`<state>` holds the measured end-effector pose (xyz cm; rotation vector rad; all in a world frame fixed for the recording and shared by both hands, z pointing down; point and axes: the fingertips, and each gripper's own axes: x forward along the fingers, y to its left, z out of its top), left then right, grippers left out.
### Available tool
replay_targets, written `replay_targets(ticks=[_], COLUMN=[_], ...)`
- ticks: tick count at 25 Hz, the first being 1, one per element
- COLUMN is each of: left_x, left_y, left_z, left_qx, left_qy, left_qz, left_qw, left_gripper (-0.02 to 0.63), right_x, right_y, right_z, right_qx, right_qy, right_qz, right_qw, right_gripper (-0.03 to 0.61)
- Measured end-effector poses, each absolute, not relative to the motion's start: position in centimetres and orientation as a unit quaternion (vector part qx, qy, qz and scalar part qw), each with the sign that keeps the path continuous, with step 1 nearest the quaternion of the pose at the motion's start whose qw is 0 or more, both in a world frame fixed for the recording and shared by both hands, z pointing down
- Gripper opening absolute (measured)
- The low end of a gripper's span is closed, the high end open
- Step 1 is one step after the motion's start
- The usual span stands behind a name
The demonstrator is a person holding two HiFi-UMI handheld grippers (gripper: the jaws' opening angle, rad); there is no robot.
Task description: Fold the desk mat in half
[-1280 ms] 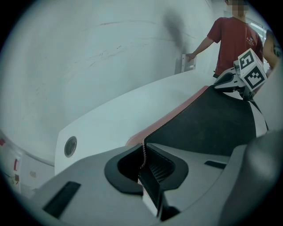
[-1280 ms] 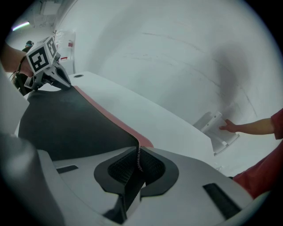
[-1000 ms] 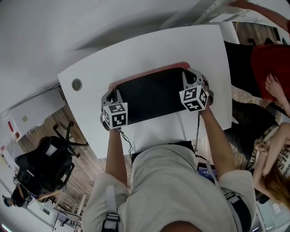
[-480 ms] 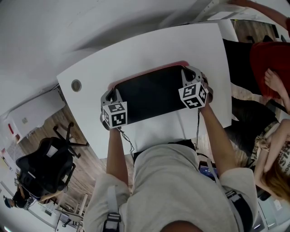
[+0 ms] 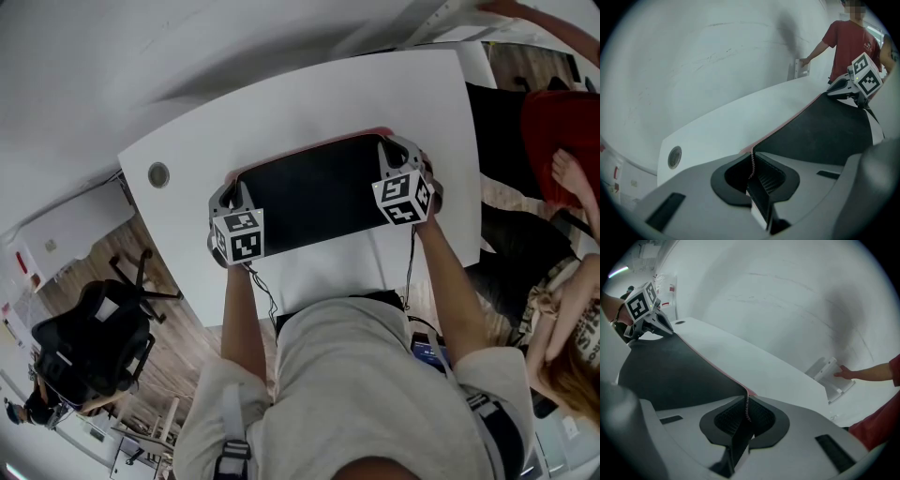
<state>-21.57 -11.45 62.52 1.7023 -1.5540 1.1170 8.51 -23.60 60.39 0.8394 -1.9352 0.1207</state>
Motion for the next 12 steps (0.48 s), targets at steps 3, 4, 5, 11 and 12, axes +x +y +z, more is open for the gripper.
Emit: replay_targets(ticks=[3, 4, 5, 11, 12], left_x=[-21.55, -21.59, -21.62, -21.68, -21.66], left_y=[-11.8, -11.87, -11.92, -12.01, -11.99], left_z=[62.47, 62.47, 62.49, 62.63, 62.67], left_qx=[0.637, 0.637, 0.637, 0.641, 0.641], left_qy=[-0.582, -0.582, -0.582, -0.58, -0.58], left_qz=[0.418, 0.418, 0.418, 0.413, 0.412], left_qw=[0.284, 0.284, 0.285, 0.287, 0.288], left_gripper=[0.032, 0.032, 0.032, 0.032, 0.032], right_x=[8.58, 8.55, 8.52, 8.5, 8.49], right_y=[-23.88, -23.96, -24.02, -24.11, -24.13], right_z=[60.34, 60.33, 60.33, 60.47, 60.53], right_qx=[0.348, 0.348, 0.348, 0.343, 0.34], right_qy=[-0.798, -0.798, -0.798, -0.798, -0.798], right_qz=[0.052, 0.052, 0.052, 0.059, 0.062], right_qw=[0.49, 0.489, 0.489, 0.492, 0.493], right_gripper=[0.054, 0.054, 0.055, 0.054, 0.055])
